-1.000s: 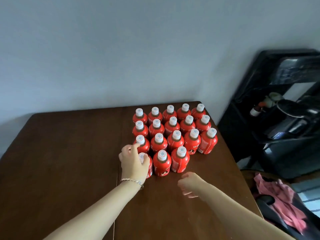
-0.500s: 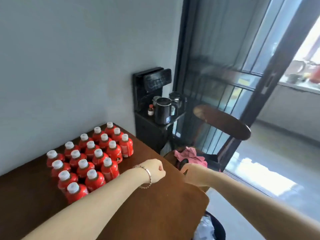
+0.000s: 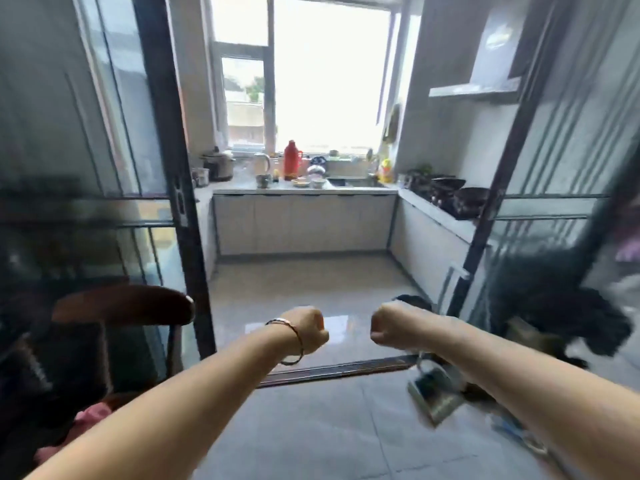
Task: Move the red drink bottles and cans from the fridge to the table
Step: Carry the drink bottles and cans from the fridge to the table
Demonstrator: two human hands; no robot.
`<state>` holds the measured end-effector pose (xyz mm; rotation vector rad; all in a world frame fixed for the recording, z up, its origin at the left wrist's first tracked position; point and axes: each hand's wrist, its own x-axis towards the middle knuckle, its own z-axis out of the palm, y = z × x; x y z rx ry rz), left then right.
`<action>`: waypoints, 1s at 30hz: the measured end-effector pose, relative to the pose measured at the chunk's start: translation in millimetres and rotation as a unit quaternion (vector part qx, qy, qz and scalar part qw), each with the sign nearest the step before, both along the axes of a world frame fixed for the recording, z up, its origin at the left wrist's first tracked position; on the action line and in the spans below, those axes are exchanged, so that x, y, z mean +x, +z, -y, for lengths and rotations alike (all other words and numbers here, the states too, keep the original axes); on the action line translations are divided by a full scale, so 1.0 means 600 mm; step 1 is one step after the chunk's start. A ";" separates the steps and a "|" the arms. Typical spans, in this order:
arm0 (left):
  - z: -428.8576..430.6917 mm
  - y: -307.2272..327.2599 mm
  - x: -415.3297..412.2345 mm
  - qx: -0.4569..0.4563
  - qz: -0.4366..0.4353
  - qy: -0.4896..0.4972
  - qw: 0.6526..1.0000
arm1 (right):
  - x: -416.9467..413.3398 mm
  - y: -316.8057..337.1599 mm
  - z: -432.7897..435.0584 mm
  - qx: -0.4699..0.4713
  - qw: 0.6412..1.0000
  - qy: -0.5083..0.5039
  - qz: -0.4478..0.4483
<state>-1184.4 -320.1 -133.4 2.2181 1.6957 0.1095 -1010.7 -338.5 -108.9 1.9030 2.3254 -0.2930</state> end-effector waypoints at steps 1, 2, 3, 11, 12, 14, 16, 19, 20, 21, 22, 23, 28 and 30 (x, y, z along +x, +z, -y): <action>-0.014 0.012 0.054 0.015 -0.009 -0.026 1.000 | 0.047 0.014 -0.002 0.006 1.000 -0.017 0.000; -0.028 0.022 0.120 0.025 -0.013 -0.053 0.998 | 0.106 0.027 -0.007 0.010 0.999 -0.035 0.004; -0.044 0.032 0.196 0.034 -0.018 -0.079 0.996 | 0.177 0.037 -0.012 0.016 0.998 -0.054 0.000; -0.165 0.151 0.660 0.091 -0.039 -0.253 0.962 | 0.611 0.132 -0.035 0.051 0.966 -0.255 -0.002; -0.181 0.163 0.714 0.098 -0.034 -0.270 0.957 | 0.660 0.141 -0.035 0.050 0.959 -0.279 0.000; -0.213 0.183 0.815 0.123 -0.032 -0.311 0.942 | 0.751 0.156 -0.036 0.061 0.943 -0.326 0.009; -0.241 0.193 0.920 0.147 -0.023 -0.356 0.923 | 0.839 0.168 -0.035 0.062 0.925 -0.376 0.000; -0.266 0.212 1.066 0.162 -0.015 -0.417 0.894 | 0.956 0.178 -0.035 0.067 0.898 -0.434 0.015; -0.274 0.217 1.118 0.164 -0.014 -0.434 0.886 | 0.994 0.183 -0.038 0.071 0.887 -0.456 0.017; -0.278 0.223 1.153 0.166 -0.012 -0.449 0.878 | 1.020 0.189 -0.038 0.075 0.878 -0.472 0.023; -0.283 0.228 1.195 0.166 -0.011 -0.464 0.870 | 1.054 0.195 -0.041 0.077 0.867 -0.491 0.022; -0.290 0.231 1.250 0.169 -0.004 -0.485 0.858 | 1.095 0.199 -0.045 0.087 0.856 -0.509 0.016; -0.293 0.241 1.458 0.197 0.005 -0.542 0.817 | 1.255 0.215 -0.035 0.126 0.802 -0.584 -0.001; -0.287 0.238 1.541 0.210 0.011 -0.559 0.802 | 1.312 0.215 -0.025 0.138 0.782 -0.608 0.009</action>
